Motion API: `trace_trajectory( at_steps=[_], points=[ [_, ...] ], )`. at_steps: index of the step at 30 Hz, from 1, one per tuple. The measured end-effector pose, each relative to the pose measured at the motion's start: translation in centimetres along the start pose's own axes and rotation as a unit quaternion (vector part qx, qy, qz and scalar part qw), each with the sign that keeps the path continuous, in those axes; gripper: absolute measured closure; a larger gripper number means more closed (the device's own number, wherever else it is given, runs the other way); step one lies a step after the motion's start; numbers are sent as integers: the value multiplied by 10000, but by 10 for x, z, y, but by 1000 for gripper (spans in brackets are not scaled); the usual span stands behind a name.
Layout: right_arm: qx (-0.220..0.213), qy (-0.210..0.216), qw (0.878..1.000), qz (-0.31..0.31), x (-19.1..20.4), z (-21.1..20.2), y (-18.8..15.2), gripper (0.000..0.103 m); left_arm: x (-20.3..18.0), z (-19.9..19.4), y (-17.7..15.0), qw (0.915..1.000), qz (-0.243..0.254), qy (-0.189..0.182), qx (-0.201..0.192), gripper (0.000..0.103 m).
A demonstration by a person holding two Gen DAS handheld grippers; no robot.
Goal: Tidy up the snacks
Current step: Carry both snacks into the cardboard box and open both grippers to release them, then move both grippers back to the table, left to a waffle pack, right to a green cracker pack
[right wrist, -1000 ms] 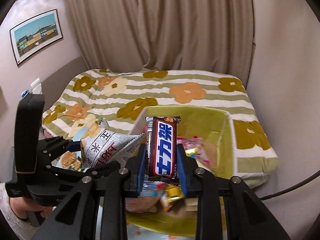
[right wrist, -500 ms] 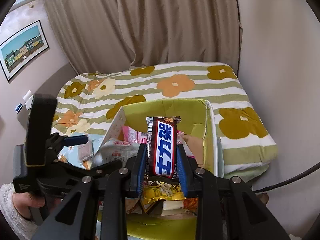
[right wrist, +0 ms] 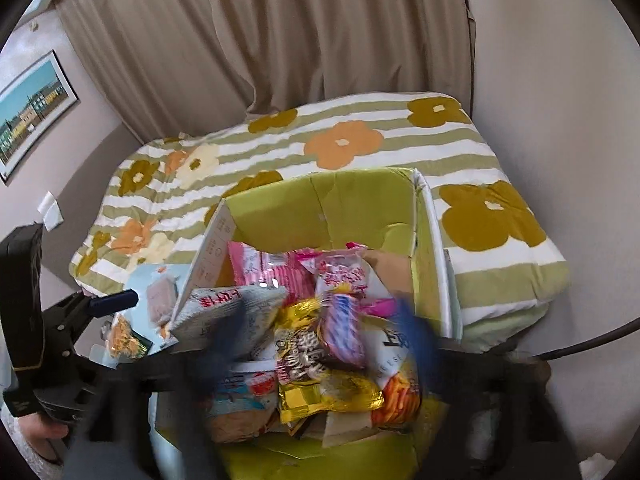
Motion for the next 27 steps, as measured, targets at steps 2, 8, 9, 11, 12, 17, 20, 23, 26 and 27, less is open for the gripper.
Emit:
trace_trajectory(
  at_steps=[2, 8, 9, 11, 12, 17, 20, 23, 26, 27],
  points=[
    [-57, -77, 10000, -14, -1, -3, -3, 0, 3, -4, -3, 10000, -22, 7, -30, 1],
    [-15, -181, 9998, -104, 5, -11, -14, 0, 8, -17, -13, 9999, -52, 48, -91, 1],
    [-26, -179, 9998, -112, 6, -14, -15, 0, 9, -21, -14, 9999, -52, 55, -127, 1],
    [-76, -151, 9997, -157, 12, -21, -15, 0, 10, -28, -17, 9998, -45, 67, -192, 1],
    [-97, -147, 9997, -190, 14, -25, -15, 0, 10, -31, -18, 9997, -45, 79, -221, 1],
    [-225, -148, 9989, -377, 30, -42, -12, 0, 18, -53, -25, 9989, -125, 172, -417, 1],
    [-343, -38, 9979, -541, 44, -52, -8, 0, 28, -68, -31, 9976, -184, 339, -568, 1],
    [-424, 12, 9956, -840, 62, -57, -5, 0, 44, -82, -37, 9957, -266, 538, -706, 0],
    [-464, 99, 9937, -1017, 84, -60, -3, 0, 64, -95, -43, 9939, -407, 643, -801, 1],
    [-470, 153, 9932, -1050, 90, -61, -3, 0, 69, -97, -44, 9935, -445, 664, -815, 1]
  ],
)
Point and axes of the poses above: each gripper's, at about its wrist camera, not at the fingertips, and z roughly the way its jaws point, x to its left, y to its top, the point moved 10 cm from there along z, roughly the way its jaws point, and after that the axes turned 8 degrees about -z, right-handed, at the moved point
